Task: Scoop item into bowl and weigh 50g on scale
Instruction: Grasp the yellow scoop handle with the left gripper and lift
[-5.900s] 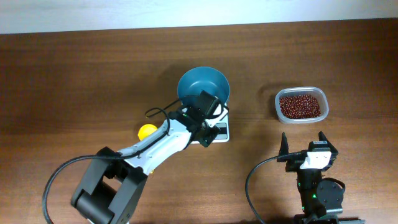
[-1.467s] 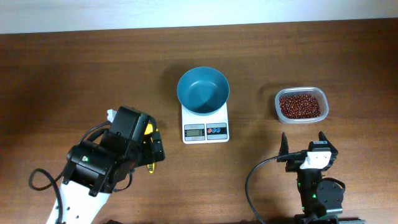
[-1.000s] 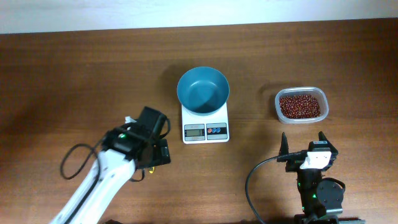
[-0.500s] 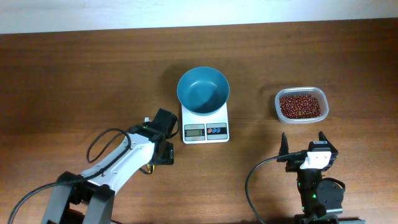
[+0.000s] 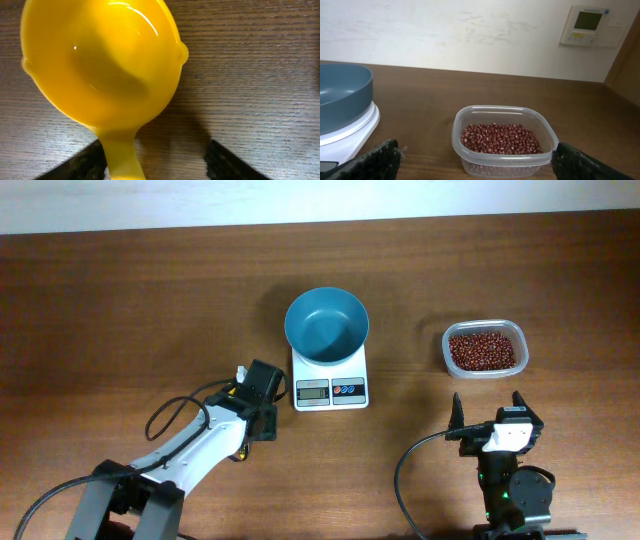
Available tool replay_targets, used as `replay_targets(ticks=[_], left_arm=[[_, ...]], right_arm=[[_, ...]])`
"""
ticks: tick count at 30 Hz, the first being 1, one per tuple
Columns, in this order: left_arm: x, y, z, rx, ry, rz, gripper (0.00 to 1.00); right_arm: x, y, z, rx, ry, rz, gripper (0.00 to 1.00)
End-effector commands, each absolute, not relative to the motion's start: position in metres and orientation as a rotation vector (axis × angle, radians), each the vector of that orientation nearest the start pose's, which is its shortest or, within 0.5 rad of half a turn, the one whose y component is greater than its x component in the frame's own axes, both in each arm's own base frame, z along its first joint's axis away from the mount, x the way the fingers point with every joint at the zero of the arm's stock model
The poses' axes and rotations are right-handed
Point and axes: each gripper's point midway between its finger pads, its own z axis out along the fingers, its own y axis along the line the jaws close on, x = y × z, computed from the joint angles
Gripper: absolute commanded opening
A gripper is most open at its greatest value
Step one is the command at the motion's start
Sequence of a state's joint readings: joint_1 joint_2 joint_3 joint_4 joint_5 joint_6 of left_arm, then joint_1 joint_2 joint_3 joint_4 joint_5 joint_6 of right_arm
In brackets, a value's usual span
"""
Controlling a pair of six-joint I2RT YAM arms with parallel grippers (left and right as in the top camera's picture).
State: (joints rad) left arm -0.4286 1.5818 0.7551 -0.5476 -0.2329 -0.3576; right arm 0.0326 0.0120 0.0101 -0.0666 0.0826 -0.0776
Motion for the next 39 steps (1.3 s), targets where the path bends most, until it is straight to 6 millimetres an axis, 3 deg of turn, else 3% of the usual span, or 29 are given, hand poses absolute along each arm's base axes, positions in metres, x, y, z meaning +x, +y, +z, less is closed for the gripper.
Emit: replay_targets(ticks=[1,5,18,26,30,35,37,39], left_arm=[[0.253,-0.075,-0.016,0.098,2.938,0.216,0.53],[0.251,-0.08,-0.017,0.101,2.953,0.172,0.38],[0.253,-0.082,-0.015,0.1,2.95,0.157,0.19],[0.276,-0.099,0.01,0.098,2.921,0.083,0.12],[0.293,-0.115,0.032,0.101,2.899,-0.003,0.08],[0.324,-0.15,0.073,0.098,2.811,-0.223,0.03],[0.336,-0.162,0.09,0.069,2.772,-0.3,0.02],[0.345,-0.169,0.105,0.031,2.74,-0.349,0.01]], right_arm=[[0.246,-0.008,0.158,-0.012,1.642,-0.109,0.99],[0.246,-0.008,0.158,-0.012,1.642,-0.109,0.99],[0.246,-0.008,0.158,-0.012,1.642,-0.109,0.99],[0.246,-0.003,0.158,-0.036,1.641,-0.083,0.99],[0.243,0.034,0.16,-0.181,1.624,0.112,0.99],[0.229,0.078,0.182,-0.306,1.525,0.402,0.99],[0.224,0.087,0.2,-0.233,1.482,0.575,0.99],[0.224,0.086,0.204,-0.061,1.502,0.756,0.99]])
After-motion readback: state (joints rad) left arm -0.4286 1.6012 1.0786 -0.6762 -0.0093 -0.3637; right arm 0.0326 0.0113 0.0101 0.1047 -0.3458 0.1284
